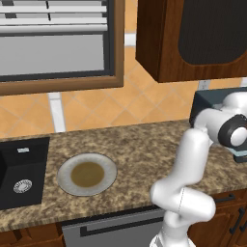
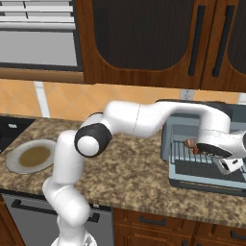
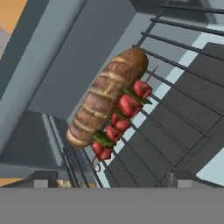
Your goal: Pick up the kebab skewer and baguette bread, and place them inside the toaster oven. Close the toaster oven door and start by setting the timer.
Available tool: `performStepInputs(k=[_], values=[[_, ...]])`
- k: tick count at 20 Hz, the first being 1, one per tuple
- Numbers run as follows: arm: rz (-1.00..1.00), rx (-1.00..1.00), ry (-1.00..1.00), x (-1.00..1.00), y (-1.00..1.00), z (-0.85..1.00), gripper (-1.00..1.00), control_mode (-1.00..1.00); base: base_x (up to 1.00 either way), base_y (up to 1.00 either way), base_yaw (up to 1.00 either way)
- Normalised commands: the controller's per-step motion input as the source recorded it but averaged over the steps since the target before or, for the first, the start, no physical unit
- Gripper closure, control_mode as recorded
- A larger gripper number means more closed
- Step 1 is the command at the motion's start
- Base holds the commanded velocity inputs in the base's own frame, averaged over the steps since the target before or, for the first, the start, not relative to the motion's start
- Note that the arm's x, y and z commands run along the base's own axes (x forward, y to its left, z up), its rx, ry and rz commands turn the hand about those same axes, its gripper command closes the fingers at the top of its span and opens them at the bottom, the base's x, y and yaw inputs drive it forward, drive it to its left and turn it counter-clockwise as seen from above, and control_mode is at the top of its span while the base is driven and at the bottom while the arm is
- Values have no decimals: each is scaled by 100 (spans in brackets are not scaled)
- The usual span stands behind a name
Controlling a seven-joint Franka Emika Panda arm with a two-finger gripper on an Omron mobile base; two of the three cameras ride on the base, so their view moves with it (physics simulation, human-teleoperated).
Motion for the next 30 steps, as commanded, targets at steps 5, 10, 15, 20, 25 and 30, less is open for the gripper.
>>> performStepInputs(k=[5, 10, 15, 20, 25, 30], values=[[64, -27, -10, -9, -12, -27, -100, -100, 0, 0, 0], [56, -31, -15, 0, -1, -24, -100, -100, 0, 0, 0], [34, -35, -17, -4, 0, -23, -100, -100, 0, 0, 0], [-12, -34, -13, 0, 24, -14, -100, -100, 0, 0, 0], [-18, -23, -17, 7, 59, -2, -100, -100, 0, 0, 0], [0, -10, -12, 1, 45, -8, -100, -100, 0, 0, 0]])
